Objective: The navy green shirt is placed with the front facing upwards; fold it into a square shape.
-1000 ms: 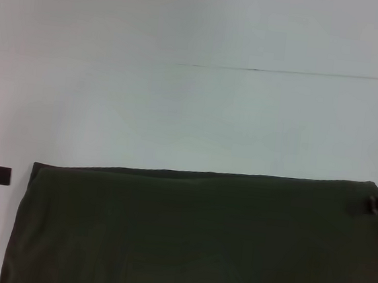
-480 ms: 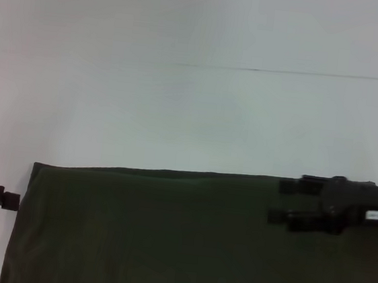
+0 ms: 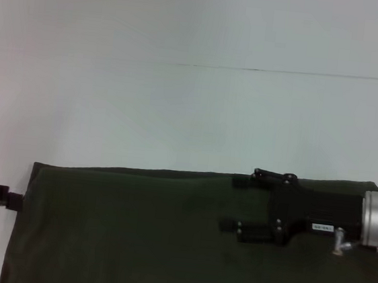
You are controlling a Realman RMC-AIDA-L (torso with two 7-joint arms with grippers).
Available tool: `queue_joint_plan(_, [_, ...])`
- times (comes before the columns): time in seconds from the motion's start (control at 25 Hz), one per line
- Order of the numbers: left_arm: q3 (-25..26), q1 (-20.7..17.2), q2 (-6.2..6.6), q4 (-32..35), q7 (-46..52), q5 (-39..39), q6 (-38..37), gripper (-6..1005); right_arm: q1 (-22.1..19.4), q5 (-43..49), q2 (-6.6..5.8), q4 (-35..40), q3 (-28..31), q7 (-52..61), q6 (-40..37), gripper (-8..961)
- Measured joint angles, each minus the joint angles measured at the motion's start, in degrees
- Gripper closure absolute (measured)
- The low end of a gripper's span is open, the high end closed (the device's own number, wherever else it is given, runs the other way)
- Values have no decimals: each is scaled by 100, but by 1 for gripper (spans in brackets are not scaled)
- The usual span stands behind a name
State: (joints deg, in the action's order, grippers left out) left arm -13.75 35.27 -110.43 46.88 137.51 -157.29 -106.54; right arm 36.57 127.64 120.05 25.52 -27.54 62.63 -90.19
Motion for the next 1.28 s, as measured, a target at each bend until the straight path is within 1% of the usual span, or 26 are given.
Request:
queue_joint_plan(0.16, [-7, 80, 16, -221, -15, 344, -369, 107, 28, -199, 3, -254, -5, -173, 283, 46])
queue_joint_plan(0.24, [-88, 109, 8, -336, -24, 519, -467, 107, 41, -219, 3, -304, -33, -176, 356, 46])
queue_joint_plan(0.4, [-420, 151, -19, -685, -26, 522, -203, 106, 45, -234, 6, -374, -89, -184, 472, 46])
queue_joint_plan(0.56, [-617, 129, -57, -769, -15, 477, 88, 108, 38, -235, 9, -405, -137, -185, 505, 46])
queue_joint_plan(0.76, [-658, 95, -67, -761, -7, 367, 297, 107, 6, -236, 10, -417, -146, -156, 528, 46])
queue_joint_plan(0.92, [-680, 86, -75, -748, 11, 128, 478, 107, -7, -238, 9, -419, -146, -151, 519, 46])
queue_joint_plan(1.28, [-691, 85, -75, -721, 6, 106, 580, 106, -19, -240, 10, -425, -146, -128, 512, 46])
